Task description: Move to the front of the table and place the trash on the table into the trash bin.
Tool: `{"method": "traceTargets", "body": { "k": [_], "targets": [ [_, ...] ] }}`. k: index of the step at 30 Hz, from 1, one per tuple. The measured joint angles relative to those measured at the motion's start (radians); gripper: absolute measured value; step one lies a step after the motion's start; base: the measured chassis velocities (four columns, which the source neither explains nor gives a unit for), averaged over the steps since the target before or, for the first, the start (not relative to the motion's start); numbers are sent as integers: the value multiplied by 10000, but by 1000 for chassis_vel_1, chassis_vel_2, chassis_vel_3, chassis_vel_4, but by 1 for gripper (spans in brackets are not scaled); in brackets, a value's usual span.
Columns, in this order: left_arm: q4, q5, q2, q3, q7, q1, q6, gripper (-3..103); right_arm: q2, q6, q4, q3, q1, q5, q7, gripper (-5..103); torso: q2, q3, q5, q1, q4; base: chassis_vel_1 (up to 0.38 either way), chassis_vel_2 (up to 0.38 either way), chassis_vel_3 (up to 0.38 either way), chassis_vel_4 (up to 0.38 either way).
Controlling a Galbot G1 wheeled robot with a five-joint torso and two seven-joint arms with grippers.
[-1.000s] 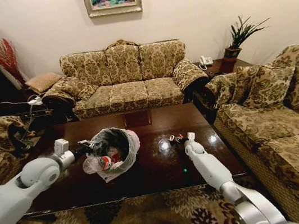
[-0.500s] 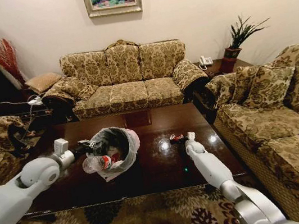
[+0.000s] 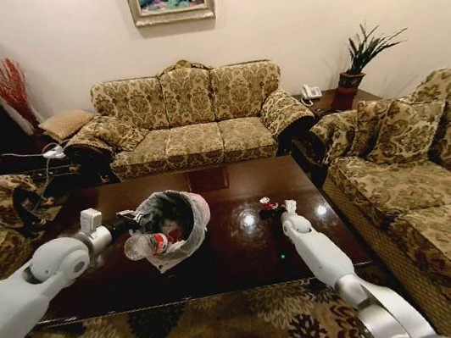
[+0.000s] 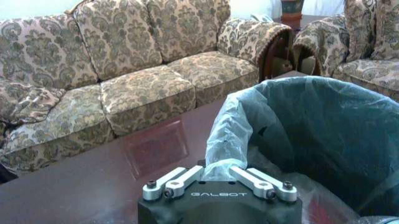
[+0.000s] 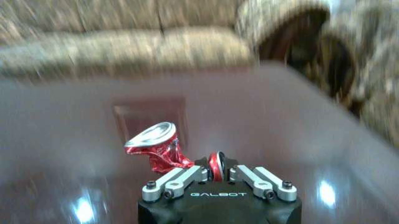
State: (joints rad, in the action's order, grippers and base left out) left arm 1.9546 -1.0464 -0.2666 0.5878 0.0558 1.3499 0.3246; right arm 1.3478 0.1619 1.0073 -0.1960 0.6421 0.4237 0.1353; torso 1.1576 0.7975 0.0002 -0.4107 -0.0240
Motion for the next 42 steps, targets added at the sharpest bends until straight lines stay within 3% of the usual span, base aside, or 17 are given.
{"method": "traceTargets", "body": {
  "k": [3,4,5,7,8,10,18,22,42],
  "targets": [
    [-97,13,26,-41,2,-91,-31,2,-378,-957,1253,283,117,-56,-805,9,0,-1,-1,2,-1,0,0,0,0],
    [-97,13,26,-41,2,-91,-31,2,-378,-957,1253,283,117,-56,-805,9,0,-1,-1,2,-1,0,0,0,0],
    [-176,36,26,-115,0,-157,-54,2,-447,-1503,1836,506,14,-149,-1225,9,1,-1,-5,2,-2,0,0,0,0],
    [-214,42,26,-142,13,-164,-67,2,-437,-1714,2260,697,-108,-154,-1443,9,0,-1,-4,2,-4,0,0,0,0],
    [-249,47,-72,-122,11,-149,-91,2,-318,-2145,3348,1480,-483,145,-1983,9,0,-1,-4,0,-6,0,0,0,0],
    [-253,47,-229,-112,6,-152,-91,2,-229,-2315,3975,2237,-724,431,-2265,9,0,-1,-7,0,-6,0,0,0,0],
    [-253,65,-623,-95,-35,-325,-91,2,218,-2541,4787,4283,-1703,1258,-3087,9,0,-3,-4,2,-6,0,0,0,0],
    [-247,89,-744,-100,-41,-337,-91,2,343,-2570,4936,4809,-1858,1428,-3318,9,0,-2,-4,0,-4,0,0,0,0],
    [-278,-77,-563,31,-42,-302,-99,2,-563,-1860,5927,5302,-1124,1449,-4082,8,1,-3,0,2,-6,0,0,0,0]
  ]
}}
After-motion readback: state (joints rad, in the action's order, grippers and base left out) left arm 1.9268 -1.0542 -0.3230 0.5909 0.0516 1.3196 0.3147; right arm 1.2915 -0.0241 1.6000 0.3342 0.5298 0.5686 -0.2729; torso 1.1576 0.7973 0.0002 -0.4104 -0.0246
